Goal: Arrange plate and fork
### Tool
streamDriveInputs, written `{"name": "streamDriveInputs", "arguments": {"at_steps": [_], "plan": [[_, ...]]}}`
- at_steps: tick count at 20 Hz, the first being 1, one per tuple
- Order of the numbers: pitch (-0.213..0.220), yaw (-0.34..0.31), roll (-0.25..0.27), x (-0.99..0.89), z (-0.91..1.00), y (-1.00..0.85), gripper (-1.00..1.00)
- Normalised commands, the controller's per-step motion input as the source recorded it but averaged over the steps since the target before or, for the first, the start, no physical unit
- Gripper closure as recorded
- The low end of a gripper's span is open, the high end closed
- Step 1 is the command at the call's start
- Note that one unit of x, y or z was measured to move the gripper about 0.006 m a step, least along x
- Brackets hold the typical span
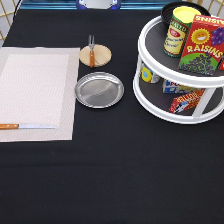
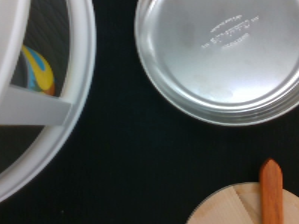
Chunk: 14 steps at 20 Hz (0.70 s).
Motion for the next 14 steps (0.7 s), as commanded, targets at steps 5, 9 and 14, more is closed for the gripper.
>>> {"name": "streamDriveInputs", "arguments": {"at_steps": [5,9,14], "plan": [[0.0,0.0,0.003,0.07,0.0,-0.07,-1.0],[0.024,0.005,0.019,0.53,0.11,-0.31,-1.0],[0.066,0.011,0.014,0.89,0.21,-0.35,-1.0]]}}
